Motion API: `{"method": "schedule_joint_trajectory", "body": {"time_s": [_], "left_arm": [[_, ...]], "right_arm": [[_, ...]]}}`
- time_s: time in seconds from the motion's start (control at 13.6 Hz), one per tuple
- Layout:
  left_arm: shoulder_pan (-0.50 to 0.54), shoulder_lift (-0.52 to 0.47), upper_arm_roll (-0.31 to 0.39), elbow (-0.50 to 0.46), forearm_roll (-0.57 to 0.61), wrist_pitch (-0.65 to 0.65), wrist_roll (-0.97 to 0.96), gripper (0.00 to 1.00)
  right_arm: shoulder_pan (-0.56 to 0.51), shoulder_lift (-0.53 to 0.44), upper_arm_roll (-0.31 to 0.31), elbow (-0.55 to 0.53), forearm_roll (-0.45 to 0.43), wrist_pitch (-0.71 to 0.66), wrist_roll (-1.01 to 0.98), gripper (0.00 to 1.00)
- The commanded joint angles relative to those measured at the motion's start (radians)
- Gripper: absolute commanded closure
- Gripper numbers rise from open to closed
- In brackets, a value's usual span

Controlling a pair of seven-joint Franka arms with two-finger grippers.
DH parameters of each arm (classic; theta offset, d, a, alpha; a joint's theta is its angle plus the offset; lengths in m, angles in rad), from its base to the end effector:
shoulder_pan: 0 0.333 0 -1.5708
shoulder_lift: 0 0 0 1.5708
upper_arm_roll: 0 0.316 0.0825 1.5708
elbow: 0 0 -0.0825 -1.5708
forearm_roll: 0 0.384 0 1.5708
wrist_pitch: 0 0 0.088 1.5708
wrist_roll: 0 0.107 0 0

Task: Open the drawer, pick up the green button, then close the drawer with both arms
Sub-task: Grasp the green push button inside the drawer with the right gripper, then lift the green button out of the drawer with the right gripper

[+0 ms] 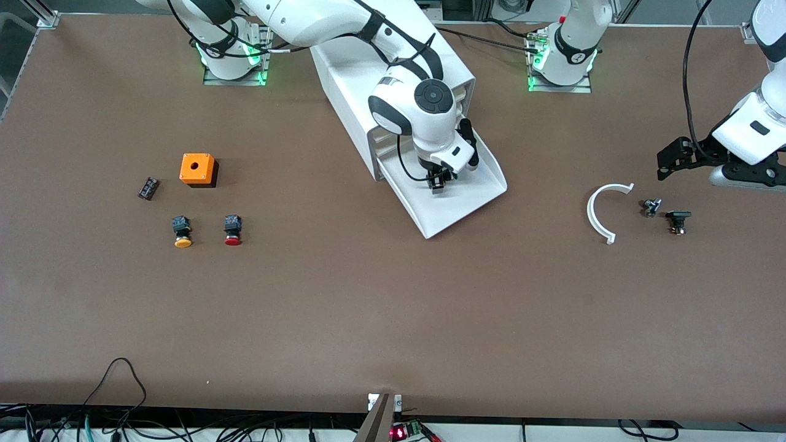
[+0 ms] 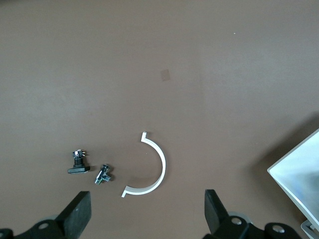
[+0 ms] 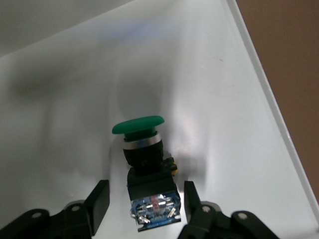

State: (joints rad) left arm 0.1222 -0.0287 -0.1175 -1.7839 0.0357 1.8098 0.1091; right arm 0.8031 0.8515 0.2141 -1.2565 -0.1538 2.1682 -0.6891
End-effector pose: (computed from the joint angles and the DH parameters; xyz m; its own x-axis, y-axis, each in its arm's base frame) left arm 0.5598 0.0049 0.5598 0.9924 -0.1127 0.0497 -0.1105 -0.9929 -0.0441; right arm 0.4401 0.6191 0.2611 -0.1399 0.9871 0.0781 0.9900 0.1380 0.0291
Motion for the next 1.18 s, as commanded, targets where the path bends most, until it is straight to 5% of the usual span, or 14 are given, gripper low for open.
{"method": "schedule_joint_trajectory", "body": {"time_s": [0.0,0.59,1.1], "left_arm": [[-0.007,0.016,0.007,0.034,0.010,-0.024,0.001,0.00],[-0.016,0.030,-0.002,0.035,-0.003,-0.017,-0.002,0.00],[-0.013,0.044,-0.002,0.034,-0.025,-0.015,-0.005,0.00]], "right_arm": [[0.005,0.031,0.011,0.042,0.003,-0.002,0.002,0.49],[0.010,0.012,0.031,0.063,-0.015,-0.005,0.013,0.78],[-0.119,-0.144,0.033,0.051,0.005,-0.018,0.293,0.79]]}}
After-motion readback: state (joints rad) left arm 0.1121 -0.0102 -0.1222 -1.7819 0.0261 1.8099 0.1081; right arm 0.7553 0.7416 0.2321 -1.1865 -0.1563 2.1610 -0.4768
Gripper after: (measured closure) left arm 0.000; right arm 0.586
